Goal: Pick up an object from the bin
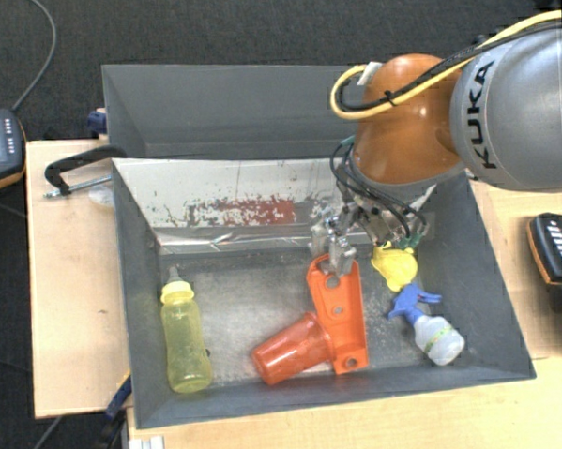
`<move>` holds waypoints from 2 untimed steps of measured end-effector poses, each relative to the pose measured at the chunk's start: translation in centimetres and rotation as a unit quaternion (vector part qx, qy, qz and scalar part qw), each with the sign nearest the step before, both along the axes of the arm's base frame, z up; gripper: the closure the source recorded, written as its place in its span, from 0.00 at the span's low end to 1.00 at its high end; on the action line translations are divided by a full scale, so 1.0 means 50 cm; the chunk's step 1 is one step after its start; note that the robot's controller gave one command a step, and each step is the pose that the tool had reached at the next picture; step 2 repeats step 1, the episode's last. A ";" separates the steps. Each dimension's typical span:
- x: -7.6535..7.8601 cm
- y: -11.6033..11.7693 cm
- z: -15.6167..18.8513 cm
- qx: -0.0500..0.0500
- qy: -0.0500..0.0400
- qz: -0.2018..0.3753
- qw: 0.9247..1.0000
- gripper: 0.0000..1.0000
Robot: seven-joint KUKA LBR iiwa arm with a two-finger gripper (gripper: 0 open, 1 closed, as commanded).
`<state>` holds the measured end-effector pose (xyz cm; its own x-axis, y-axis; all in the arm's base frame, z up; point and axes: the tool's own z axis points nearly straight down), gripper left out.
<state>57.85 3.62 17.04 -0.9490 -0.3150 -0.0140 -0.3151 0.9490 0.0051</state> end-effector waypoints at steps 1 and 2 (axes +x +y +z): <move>0.014 -0.014 0.276 0.001 -0.004 0.007 1.000 1.00; 0.014 -0.014 0.276 0.001 -0.004 0.007 1.000 1.00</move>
Offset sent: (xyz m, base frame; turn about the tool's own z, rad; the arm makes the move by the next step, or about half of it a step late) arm 0.0000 0.0000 0.0000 0.0000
